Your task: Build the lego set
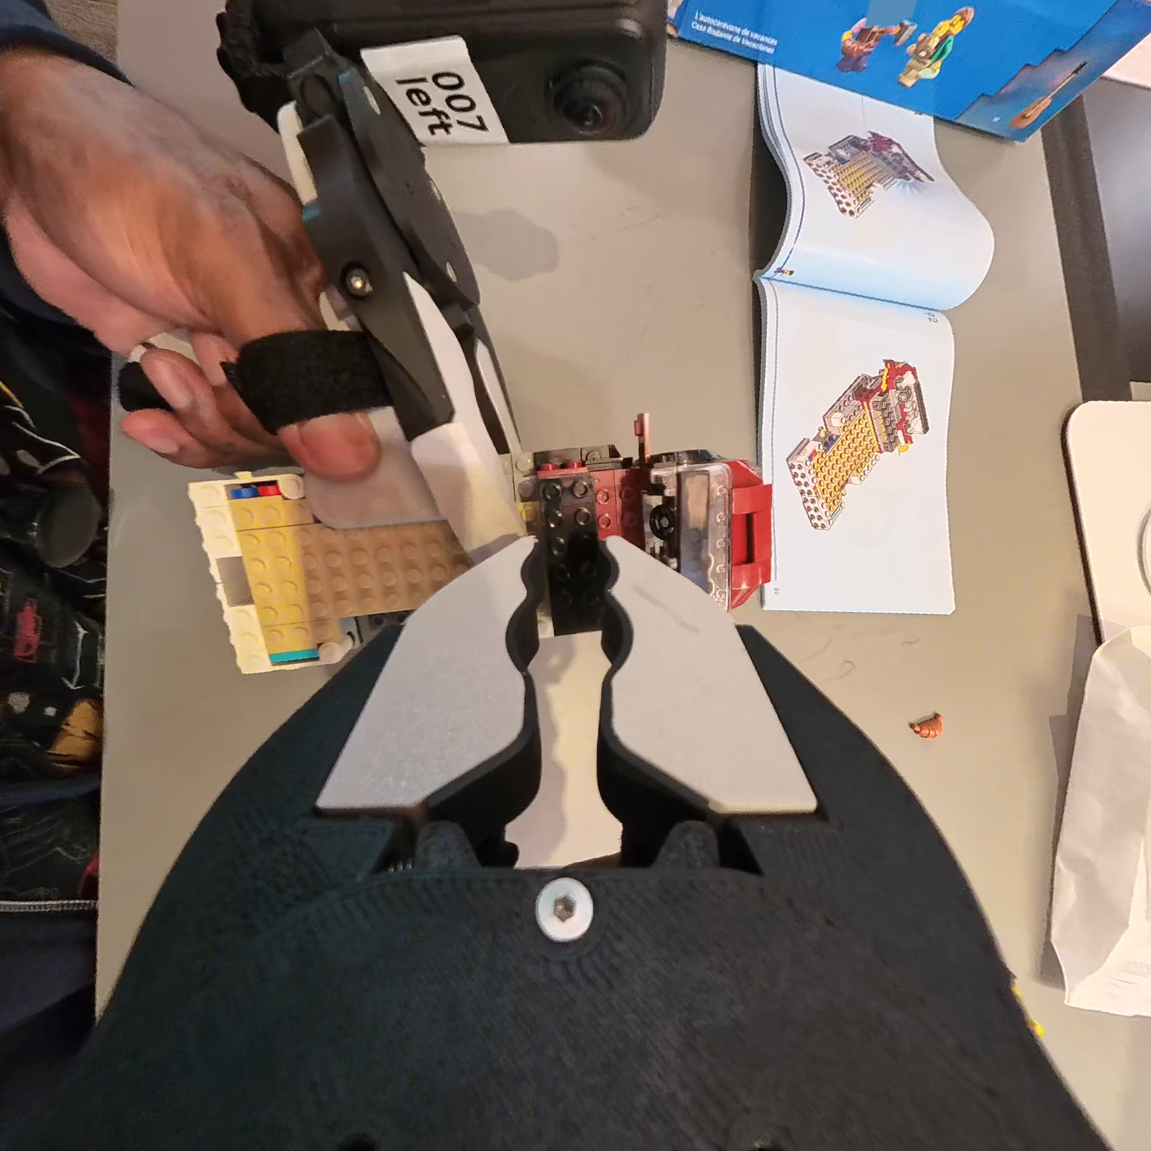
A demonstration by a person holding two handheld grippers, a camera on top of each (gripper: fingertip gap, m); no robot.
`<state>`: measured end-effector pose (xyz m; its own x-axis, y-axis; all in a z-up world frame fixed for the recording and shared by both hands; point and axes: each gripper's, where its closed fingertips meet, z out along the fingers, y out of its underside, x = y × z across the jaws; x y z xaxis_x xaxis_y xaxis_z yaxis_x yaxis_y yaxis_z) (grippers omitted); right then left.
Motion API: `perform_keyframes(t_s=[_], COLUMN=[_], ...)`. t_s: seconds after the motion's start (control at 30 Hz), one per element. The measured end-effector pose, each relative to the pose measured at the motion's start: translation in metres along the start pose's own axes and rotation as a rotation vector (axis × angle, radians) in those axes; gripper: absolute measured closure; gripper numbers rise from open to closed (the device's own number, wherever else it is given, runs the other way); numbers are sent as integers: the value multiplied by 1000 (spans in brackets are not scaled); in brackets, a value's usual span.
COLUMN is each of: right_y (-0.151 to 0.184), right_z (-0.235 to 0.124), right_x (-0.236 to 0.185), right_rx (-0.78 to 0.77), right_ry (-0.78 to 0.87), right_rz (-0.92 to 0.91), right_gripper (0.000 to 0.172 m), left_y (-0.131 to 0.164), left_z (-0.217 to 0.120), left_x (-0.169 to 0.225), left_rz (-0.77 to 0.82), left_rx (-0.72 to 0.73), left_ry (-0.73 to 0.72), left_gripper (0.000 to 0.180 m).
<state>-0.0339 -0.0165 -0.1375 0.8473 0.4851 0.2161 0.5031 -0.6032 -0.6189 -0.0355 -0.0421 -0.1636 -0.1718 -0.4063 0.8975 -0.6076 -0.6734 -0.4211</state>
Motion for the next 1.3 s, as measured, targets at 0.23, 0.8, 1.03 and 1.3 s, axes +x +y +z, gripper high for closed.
perform_keyframes(t_s=[0.23, 0.8, 1.03, 1.3], right_y=[2, -2, -3, -1], right_z=[5, 5, 8, 15], right_x=[1, -1, -3, -6], right_rx=[-11, 32, 28, -18], right_ry=[33, 27, 15, 32], right_rz=[-27, -24, -96, -215], right_gripper=[156, 156, 158, 172], left_y=[-1, -1, 0, 2], left_z=[1, 0, 1, 1], left_x=[-8, -8, -10, -8], left_rz=[-30, -74, -106, -114], left_rx=[22, 38, 20, 2], left_ry=[-2, 29, 42, 55], left_gripper=[159, 159, 159, 159])
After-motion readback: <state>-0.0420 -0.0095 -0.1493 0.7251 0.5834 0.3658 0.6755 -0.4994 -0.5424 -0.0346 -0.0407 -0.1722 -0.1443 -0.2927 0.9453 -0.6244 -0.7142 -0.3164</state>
